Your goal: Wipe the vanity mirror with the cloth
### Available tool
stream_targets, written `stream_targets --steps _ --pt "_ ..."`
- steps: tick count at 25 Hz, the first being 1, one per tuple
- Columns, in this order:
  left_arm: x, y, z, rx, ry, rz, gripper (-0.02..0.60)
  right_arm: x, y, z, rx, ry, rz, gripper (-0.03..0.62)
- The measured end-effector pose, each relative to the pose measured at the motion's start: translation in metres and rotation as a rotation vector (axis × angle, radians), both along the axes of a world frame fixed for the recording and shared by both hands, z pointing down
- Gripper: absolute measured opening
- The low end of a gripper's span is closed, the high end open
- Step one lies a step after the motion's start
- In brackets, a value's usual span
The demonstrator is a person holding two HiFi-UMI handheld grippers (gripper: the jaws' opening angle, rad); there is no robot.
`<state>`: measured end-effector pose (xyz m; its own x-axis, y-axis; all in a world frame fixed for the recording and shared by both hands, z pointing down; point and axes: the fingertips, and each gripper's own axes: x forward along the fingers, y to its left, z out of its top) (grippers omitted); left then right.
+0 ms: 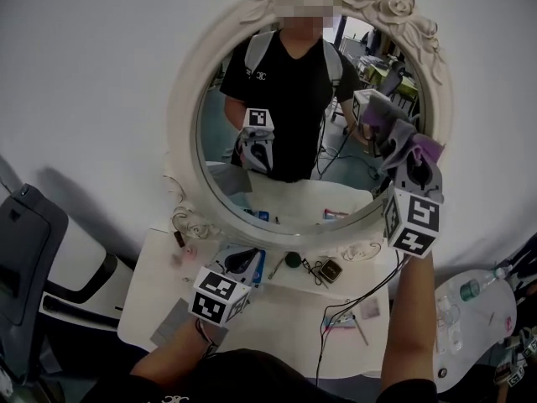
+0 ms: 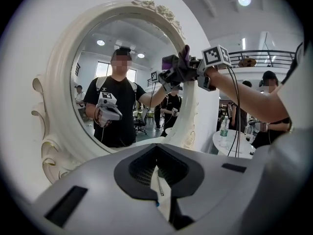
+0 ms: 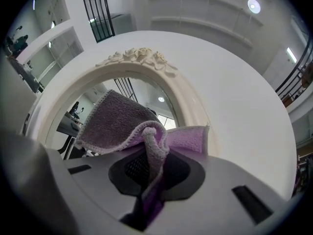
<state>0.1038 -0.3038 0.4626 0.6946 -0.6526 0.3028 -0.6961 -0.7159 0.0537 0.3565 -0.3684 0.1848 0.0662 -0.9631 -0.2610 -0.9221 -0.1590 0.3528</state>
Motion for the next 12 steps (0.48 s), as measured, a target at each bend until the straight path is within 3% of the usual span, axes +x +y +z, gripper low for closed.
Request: stream_targets --steps 6,12 --pt "0.015 0.008 0.006 -0.011 -0.023 0.046 0.000 0.024 0.002 0.105 -0.168 -0.016 0.081 0.046" --pt "0.022 0.015 0.012 -0.020 -0.041 0.069 0.000 0.015 -0.003 0.202 -0.324 0.042 0.132 0.046"
